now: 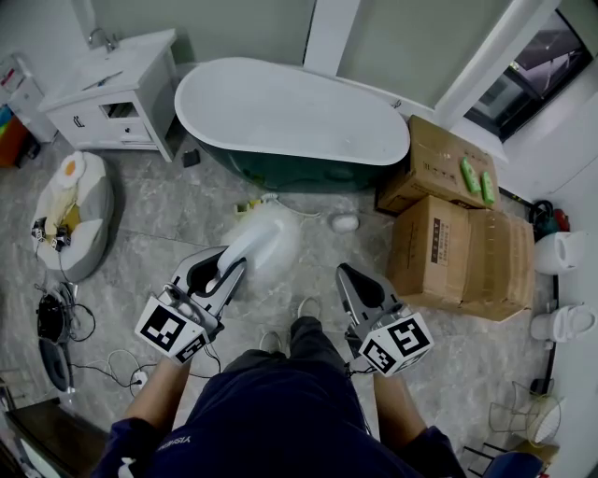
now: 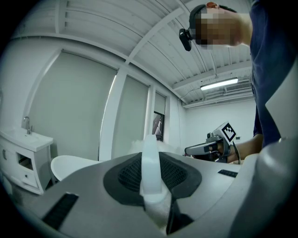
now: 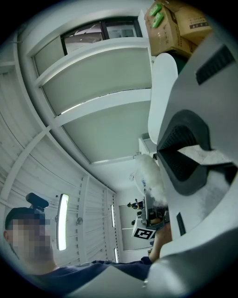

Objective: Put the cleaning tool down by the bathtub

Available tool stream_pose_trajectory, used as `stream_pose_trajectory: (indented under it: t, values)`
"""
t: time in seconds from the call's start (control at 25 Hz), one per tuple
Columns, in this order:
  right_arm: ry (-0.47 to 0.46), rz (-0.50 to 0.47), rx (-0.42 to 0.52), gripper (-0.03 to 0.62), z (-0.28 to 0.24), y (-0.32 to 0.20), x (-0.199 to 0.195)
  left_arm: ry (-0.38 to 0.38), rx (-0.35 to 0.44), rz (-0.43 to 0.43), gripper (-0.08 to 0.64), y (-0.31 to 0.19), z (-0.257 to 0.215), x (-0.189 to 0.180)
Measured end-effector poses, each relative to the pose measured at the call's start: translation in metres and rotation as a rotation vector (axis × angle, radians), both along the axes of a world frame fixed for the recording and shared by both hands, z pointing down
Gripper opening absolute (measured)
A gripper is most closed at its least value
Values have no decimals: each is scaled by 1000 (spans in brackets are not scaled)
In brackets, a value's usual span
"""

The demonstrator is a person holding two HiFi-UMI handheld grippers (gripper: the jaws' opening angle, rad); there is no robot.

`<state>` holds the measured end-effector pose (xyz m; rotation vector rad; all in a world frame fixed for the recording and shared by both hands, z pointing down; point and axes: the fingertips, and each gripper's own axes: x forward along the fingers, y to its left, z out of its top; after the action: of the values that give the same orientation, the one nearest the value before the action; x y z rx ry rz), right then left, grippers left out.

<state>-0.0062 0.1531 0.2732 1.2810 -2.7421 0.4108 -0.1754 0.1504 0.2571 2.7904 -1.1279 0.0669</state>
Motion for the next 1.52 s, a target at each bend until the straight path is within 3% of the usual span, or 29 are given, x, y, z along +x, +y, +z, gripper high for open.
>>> stream_pose_trajectory:
  t: [0.56,1.52]
  values:
    - [-18,-36,-14,5,14,-83,18,-3,-10,-45,109,-76,8,18]
    - [-64,-138,-53,5,28,-279,108,-68,-43,-129,108,-255,10,116]
